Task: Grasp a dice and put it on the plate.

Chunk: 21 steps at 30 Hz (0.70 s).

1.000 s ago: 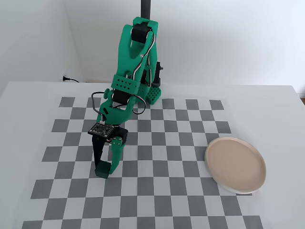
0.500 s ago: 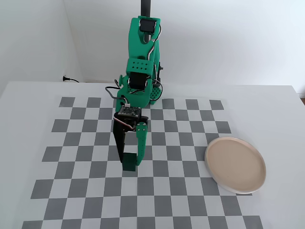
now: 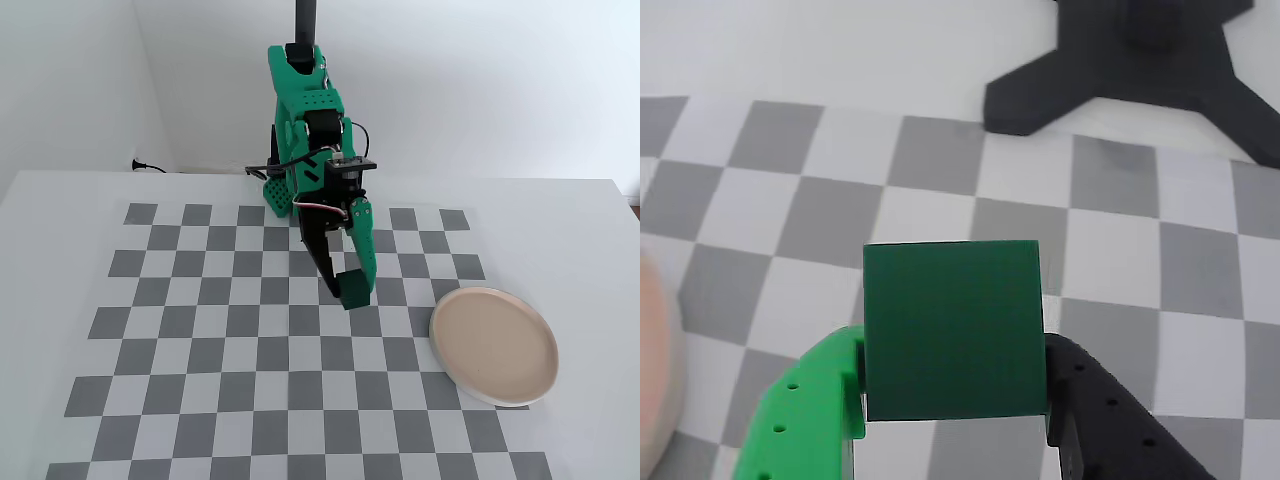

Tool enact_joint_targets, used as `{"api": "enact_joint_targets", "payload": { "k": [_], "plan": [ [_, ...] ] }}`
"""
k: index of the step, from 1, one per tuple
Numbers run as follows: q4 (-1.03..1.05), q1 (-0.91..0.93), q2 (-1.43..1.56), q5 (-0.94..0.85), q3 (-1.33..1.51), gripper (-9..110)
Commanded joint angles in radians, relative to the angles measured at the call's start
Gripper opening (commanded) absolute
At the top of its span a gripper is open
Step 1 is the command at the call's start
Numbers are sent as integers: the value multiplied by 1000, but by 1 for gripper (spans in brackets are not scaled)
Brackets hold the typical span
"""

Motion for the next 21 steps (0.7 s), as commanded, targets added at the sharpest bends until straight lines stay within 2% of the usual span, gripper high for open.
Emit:
{"api": "enact_joint_targets", "payload": {
  "k": [1, 14, 21],
  "plan": [
    [78, -67, 107, 9, -28, -4],
    [97, -281, 110, 41, -31, -4],
    [44, -362, -92, 69, -123, -4]
  ]
}}
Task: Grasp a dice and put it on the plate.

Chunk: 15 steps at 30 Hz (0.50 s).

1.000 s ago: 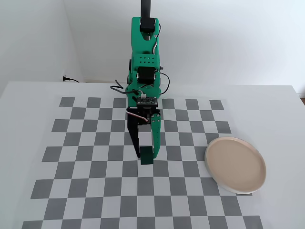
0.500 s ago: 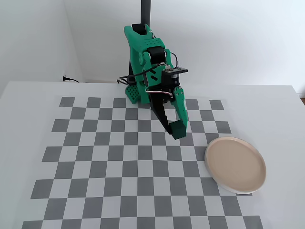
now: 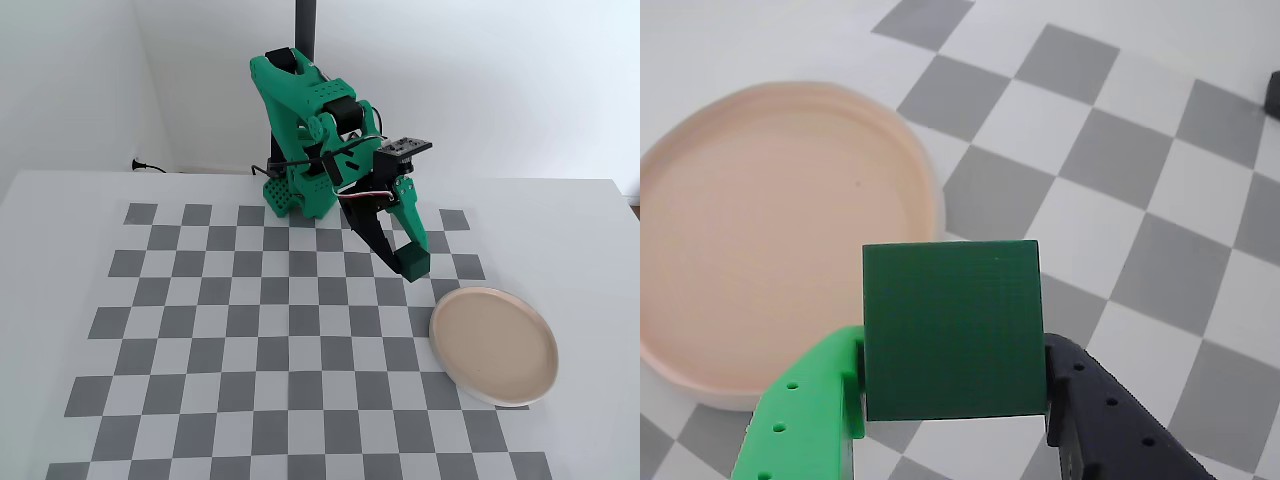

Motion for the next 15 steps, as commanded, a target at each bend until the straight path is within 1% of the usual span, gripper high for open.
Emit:
{"api": "enact_joint_targets", "payload": {
  "k": [1, 7, 15],
  "plan": [
    [-49, -40, -141, 17, -143, -4],
    [-92, -103, -399, 52, -302, -4],
    [-118, -175, -650, 72, -488, -4]
  ]
}}
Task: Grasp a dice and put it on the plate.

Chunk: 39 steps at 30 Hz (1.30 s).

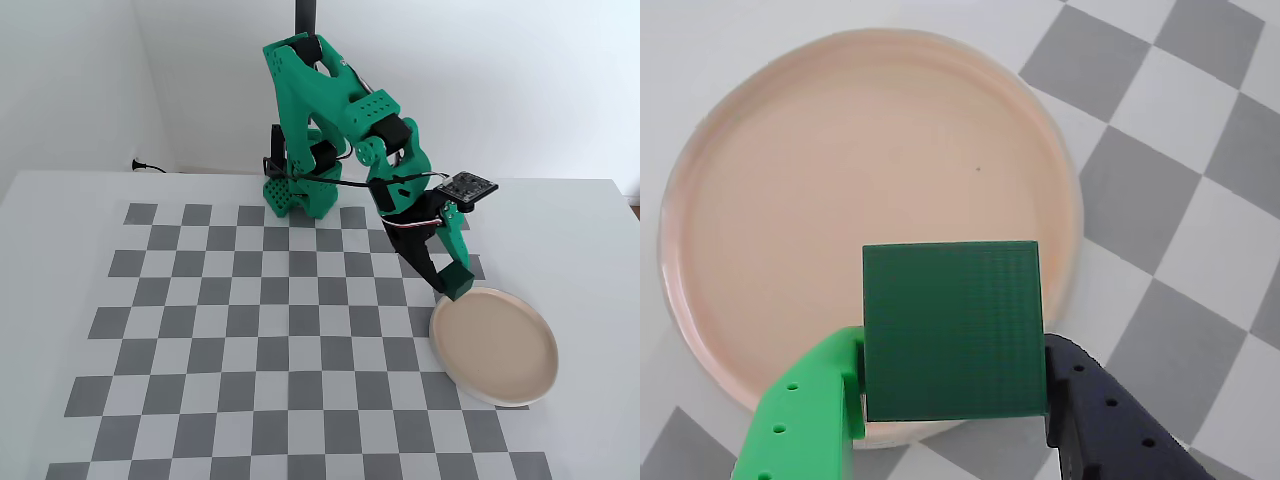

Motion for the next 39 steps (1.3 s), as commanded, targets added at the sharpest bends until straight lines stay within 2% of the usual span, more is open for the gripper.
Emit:
{"api": "enact_joint_targets", "payload": {
  "k": [1, 9, 21, 24, 39],
  "plan": [
    [-31, -34, -72, 2, -160, -4],
    [-49, -77, -275, -23, -318, -4],
    [-74, -40, -617, -26, -611, -4],
    [-69, -41, -644, -26, -641, 3],
    [-23, -55, -624, -18, -647, 16]
  ]
}}
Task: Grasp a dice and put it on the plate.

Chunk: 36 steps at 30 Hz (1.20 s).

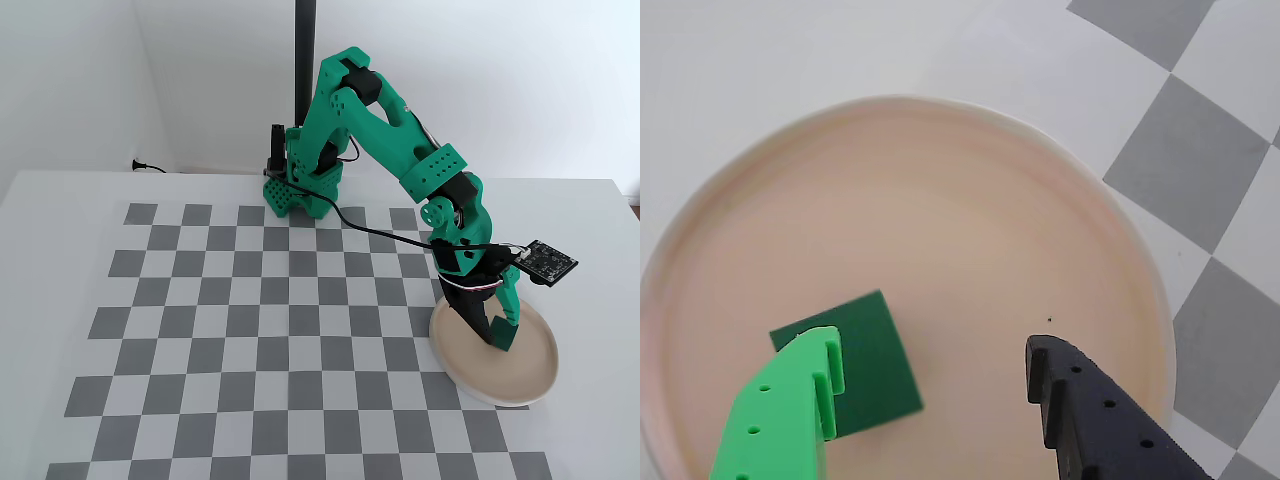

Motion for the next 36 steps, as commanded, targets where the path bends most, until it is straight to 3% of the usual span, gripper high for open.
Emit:
{"api": "enact_joint_targets", "payload": {
  "k": [1, 12, 17, 36],
  "plan": [
    [8, -12, 54, 0, -101, 16],
    [153, -2, 207, 9, -95, 14],
    [239, 32, 302, 5, -75, -4],
    [175, 252, 1034, -77, 537, -4]
  ]
}}
